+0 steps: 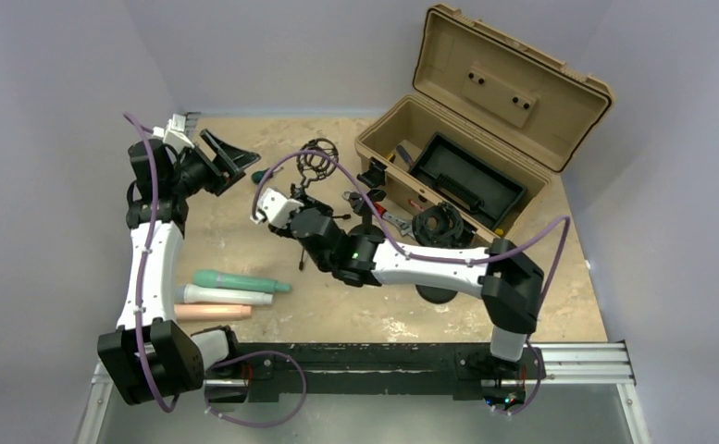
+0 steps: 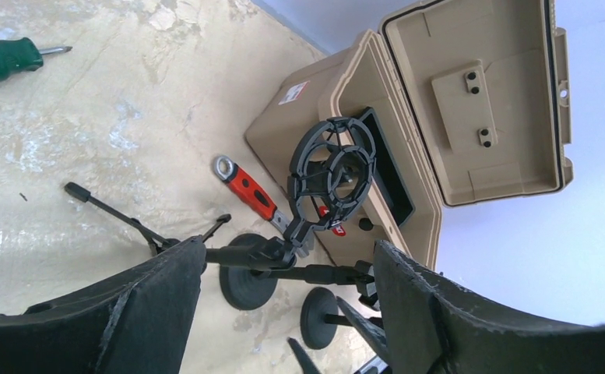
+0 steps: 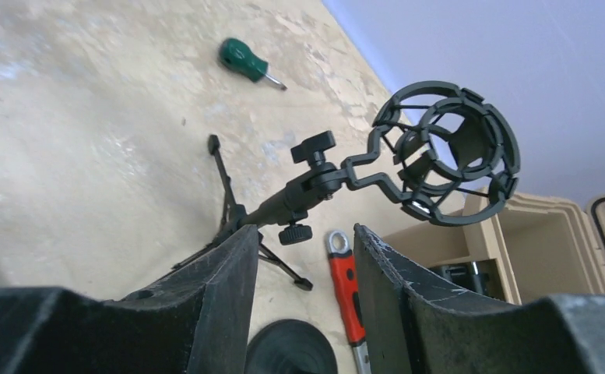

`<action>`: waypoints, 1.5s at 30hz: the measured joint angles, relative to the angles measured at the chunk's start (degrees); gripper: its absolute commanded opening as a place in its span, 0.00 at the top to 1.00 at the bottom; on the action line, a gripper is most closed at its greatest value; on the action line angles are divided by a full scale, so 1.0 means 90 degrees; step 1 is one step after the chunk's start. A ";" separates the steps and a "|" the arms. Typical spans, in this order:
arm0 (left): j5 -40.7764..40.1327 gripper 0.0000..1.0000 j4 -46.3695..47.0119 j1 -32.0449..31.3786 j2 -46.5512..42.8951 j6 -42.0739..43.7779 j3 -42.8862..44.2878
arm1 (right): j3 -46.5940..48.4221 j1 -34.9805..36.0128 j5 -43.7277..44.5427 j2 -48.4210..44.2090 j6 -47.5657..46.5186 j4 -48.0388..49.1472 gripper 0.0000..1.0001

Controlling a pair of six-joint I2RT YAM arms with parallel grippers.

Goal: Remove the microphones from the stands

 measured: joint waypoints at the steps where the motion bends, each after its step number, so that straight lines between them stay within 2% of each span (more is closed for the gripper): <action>1: 0.0029 0.22 0.0036 -0.0002 0.0027 -0.0024 -0.0002 | 0.0000 -0.0019 -0.0175 -0.0168 0.0175 -0.0095 0.54; 8: 0.0369 0.22 0.0141 -0.0284 0.0270 -0.0041 0.0000 | -0.0189 -0.0461 -0.1447 -0.1098 0.1326 -0.0641 0.54; 16: 0.0498 0.24 -0.0180 -0.0886 0.0542 0.0194 0.0170 | -0.0505 -0.1486 -0.3230 -0.1957 0.2747 -0.0811 0.53; 23: 0.0333 0.24 -0.0797 -0.1389 0.0617 0.0772 0.0563 | -0.0665 -0.1557 -0.3976 -0.2455 0.3334 -0.0804 0.50; 26: 0.0126 0.24 -0.0993 -0.1462 0.0573 0.0996 0.0624 | -0.0826 -0.1557 -0.3944 -0.2737 0.3456 -0.0804 0.47; 32: -0.0321 0.23 -0.1086 -0.1707 -0.0019 0.1321 0.0612 | -0.1321 -0.1559 -0.3283 -0.3660 0.3648 -0.0869 0.31; 35: -0.0551 0.23 -0.0908 -0.1909 -0.0663 0.1518 0.0539 | -0.1562 -0.1562 -0.2735 -0.4488 0.3718 -0.0906 0.24; 45: -0.1348 0.23 -0.0493 -0.2305 -0.3092 0.2181 0.0095 | -0.2052 -0.1564 -0.0729 -0.7298 0.3645 -0.0697 0.15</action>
